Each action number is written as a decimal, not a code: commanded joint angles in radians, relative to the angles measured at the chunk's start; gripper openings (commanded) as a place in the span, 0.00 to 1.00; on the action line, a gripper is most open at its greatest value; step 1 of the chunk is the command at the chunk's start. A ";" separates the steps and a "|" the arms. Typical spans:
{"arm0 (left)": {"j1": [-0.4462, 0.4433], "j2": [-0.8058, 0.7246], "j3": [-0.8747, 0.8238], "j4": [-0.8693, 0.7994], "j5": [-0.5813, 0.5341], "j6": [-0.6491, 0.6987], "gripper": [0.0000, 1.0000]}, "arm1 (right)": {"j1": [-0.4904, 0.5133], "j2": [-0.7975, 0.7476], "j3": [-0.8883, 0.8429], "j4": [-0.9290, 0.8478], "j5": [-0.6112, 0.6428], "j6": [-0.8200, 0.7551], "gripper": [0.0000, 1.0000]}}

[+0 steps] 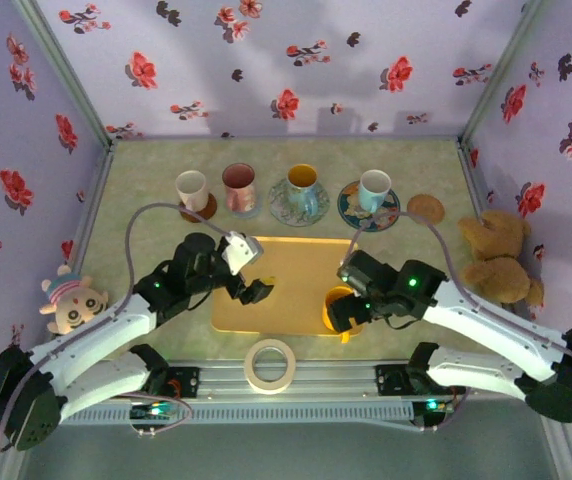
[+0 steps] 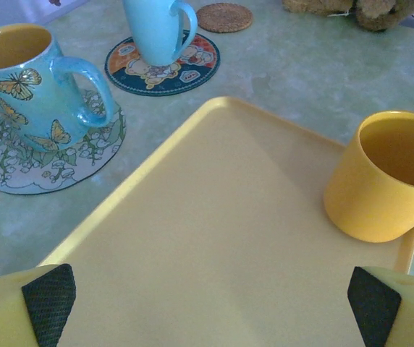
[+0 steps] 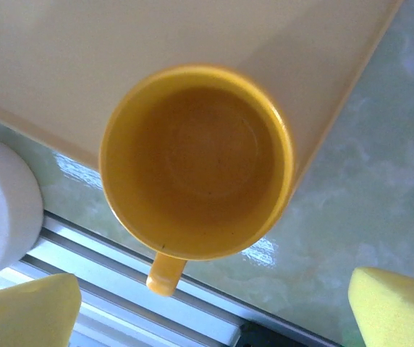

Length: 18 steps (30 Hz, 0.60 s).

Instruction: Place the cup by the coaster

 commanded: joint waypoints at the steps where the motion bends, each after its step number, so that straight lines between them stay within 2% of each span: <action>1: -0.008 -0.017 -0.029 0.046 -0.028 -0.019 1.00 | 0.031 0.031 -0.033 0.031 0.033 0.058 0.95; 12: -0.008 0.042 -0.017 0.080 -0.028 -0.019 1.00 | 0.033 0.103 -0.092 0.114 0.062 0.115 0.90; 18: -0.008 0.068 -0.003 0.082 -0.030 -0.014 1.00 | -0.005 0.141 -0.100 0.133 0.046 0.110 0.85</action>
